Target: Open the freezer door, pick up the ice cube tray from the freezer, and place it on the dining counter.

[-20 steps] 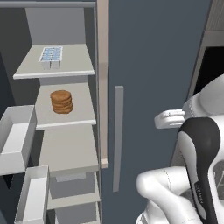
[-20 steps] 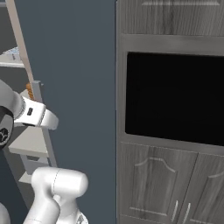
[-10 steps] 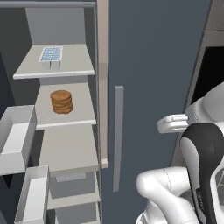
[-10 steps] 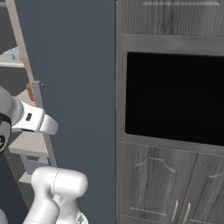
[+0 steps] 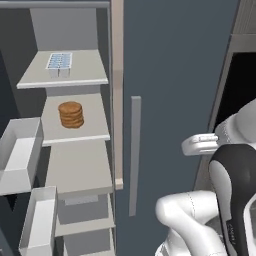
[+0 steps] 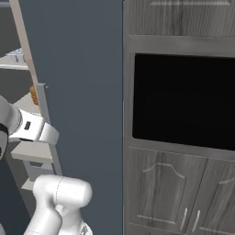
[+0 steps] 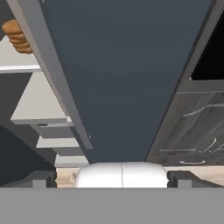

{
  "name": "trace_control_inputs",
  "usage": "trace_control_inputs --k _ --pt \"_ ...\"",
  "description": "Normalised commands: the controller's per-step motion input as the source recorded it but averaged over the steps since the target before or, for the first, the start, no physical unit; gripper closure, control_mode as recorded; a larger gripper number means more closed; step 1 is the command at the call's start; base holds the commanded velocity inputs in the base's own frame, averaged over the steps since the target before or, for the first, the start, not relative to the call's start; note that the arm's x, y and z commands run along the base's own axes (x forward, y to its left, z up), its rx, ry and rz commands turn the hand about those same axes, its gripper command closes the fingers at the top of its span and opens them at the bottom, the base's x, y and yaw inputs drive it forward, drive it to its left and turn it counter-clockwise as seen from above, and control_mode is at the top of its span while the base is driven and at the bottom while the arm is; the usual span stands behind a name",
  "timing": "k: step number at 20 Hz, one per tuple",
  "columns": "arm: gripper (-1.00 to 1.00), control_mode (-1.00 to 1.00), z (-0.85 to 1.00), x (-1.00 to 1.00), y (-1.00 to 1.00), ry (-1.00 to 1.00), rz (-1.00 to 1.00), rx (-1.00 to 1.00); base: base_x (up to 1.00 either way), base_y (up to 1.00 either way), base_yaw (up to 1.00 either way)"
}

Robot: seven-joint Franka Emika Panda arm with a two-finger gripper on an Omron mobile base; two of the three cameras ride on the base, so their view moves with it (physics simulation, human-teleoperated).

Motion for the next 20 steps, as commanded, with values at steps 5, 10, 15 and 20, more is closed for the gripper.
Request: trace_control_inputs --k 5,10,15,20 --pt "-1.00 1.00 0.00 0.00 0.00 0.00 0.00 0.00 -0.38 0.56 0.11" --pt "-1.00 1.00 0.00 0.00 0.00 0.00 0.00 0.00 -0.06 0.52 0.39" --pt "-1.00 1.00 0.00 0.00 0.00 0.00 0.00 0.00 0.06 0.27 0.42" --pt "-1.00 1.00 0.00 0.00 0.00 0.00 0.00 0.00 0.40 0.01 0.24"
